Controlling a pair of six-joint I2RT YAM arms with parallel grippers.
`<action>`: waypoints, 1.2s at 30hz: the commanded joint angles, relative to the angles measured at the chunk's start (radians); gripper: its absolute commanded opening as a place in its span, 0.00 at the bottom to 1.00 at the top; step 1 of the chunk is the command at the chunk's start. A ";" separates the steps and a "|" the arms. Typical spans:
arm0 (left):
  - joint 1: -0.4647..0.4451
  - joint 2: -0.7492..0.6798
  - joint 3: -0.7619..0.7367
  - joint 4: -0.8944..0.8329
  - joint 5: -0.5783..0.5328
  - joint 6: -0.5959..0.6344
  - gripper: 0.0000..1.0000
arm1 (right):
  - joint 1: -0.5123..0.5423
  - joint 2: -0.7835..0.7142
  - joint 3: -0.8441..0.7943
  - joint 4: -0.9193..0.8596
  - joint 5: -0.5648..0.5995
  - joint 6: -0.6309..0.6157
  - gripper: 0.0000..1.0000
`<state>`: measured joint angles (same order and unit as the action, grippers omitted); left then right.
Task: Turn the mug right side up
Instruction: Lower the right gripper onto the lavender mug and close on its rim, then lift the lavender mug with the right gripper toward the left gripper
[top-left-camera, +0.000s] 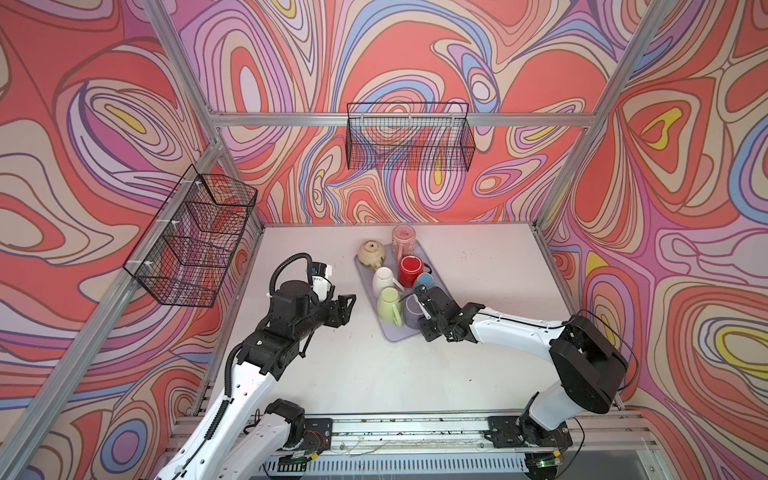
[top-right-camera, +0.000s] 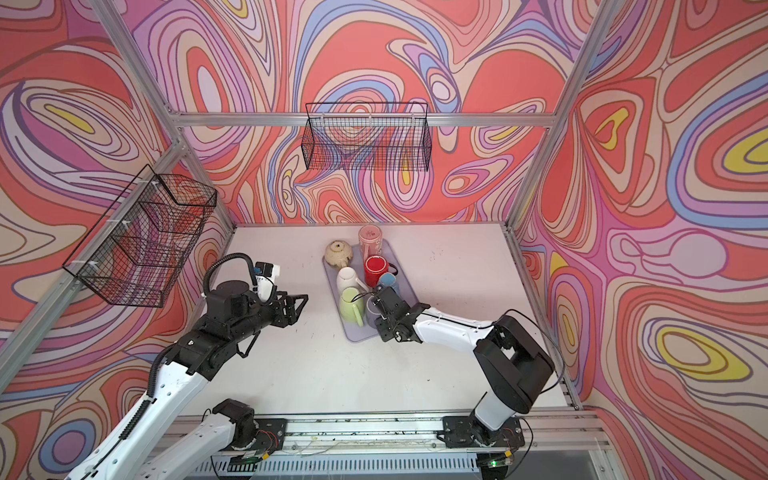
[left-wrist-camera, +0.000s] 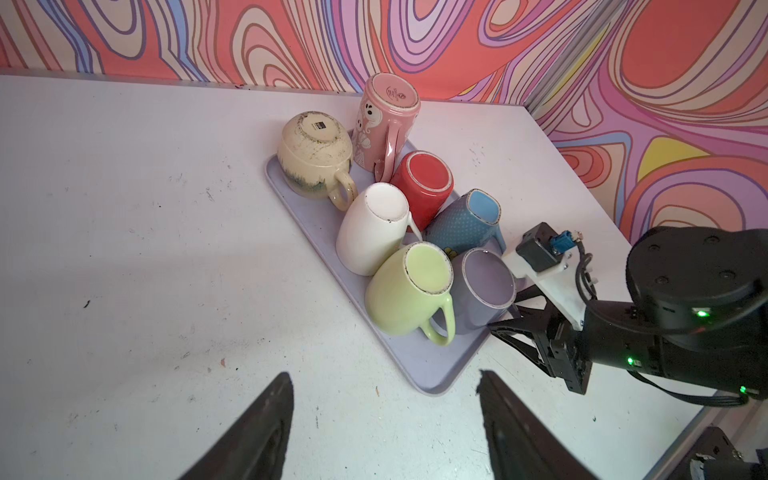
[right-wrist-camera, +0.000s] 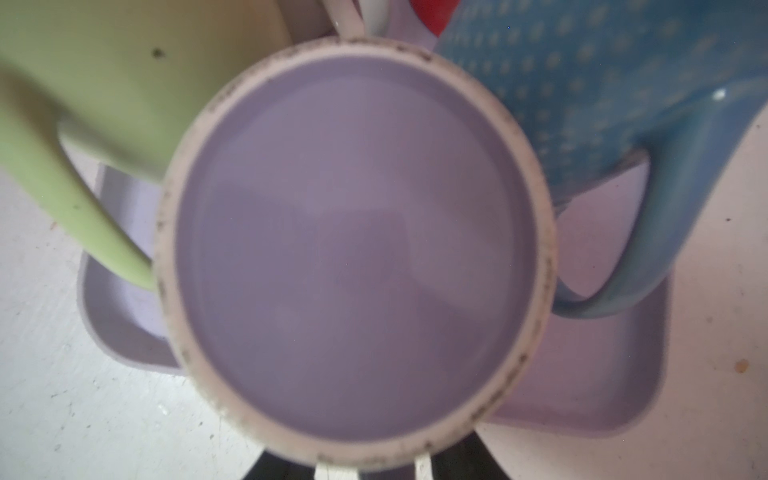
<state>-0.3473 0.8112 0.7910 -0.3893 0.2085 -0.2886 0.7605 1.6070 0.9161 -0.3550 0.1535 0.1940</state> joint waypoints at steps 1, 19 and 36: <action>-0.005 -0.007 -0.004 -0.005 -0.009 0.003 0.73 | 0.007 0.026 -0.016 0.027 0.025 0.015 0.41; -0.004 0.002 -0.003 -0.008 -0.017 0.008 0.72 | 0.014 0.056 -0.025 0.065 -0.011 0.010 0.16; -0.004 0.006 -0.003 -0.015 -0.029 0.005 0.72 | 0.014 -0.118 -0.074 0.058 -0.013 0.028 0.11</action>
<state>-0.3473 0.8185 0.7910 -0.3927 0.1913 -0.2882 0.7692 1.5517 0.8425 -0.3389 0.1307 0.2058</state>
